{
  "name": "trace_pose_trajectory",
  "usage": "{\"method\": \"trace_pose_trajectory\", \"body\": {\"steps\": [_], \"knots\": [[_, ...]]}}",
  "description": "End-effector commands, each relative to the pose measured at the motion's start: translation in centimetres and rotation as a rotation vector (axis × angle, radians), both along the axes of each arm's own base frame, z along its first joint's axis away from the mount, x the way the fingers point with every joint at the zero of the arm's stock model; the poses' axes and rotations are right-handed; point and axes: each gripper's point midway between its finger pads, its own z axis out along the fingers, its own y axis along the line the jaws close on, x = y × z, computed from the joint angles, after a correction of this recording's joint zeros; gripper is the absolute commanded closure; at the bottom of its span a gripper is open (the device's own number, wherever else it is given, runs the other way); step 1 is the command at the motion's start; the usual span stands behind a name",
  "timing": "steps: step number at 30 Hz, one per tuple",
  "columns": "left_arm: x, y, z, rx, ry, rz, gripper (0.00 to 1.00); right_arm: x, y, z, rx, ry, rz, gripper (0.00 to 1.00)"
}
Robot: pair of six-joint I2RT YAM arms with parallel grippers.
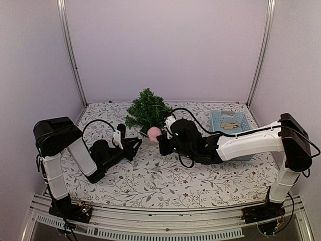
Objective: Decorate the small christmas tree
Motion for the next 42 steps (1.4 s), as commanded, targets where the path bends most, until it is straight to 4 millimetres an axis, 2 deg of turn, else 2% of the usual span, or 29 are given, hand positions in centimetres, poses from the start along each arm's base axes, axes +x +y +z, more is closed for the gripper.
{"method": "trace_pose_trajectory", "body": {"steps": [1,6,12,16,23,33,42], "knots": [[-0.4,0.0,6.9,-0.176,-0.209,-0.015,0.72,0.3,0.1,-0.3,-0.017,0.0,-0.018,1.0],[-0.3,0.3,7.1,-0.183,-0.215,0.001,0.76,0.3,0.1,-0.3,-0.017,-0.001,-0.018,1.0],[-0.3,0.9,6.5,-0.17,-0.195,0.026,1.0,0.4,0.0,-0.2,-0.017,-0.005,-0.024,1.0],[-0.6,1.1,5.7,-0.149,-0.169,0.025,1.0,0.6,-0.2,-0.2,-0.019,-0.007,-0.038,1.0],[0.1,-0.4,2.9,-0.043,-0.045,0.0,1.0,0.9,-0.4,0.1,-0.011,-0.013,-0.065,1.0],[1.3,-2.4,0.3,0.083,0.105,0.013,1.0,1.7,-1.2,0.3,-0.021,-0.026,-0.132,1.0],[-0.4,-1.8,-3.2,0.151,0.232,0.036,1.0,1.6,-1.6,0.9,0.015,-0.04,-0.143,1.0]]}}
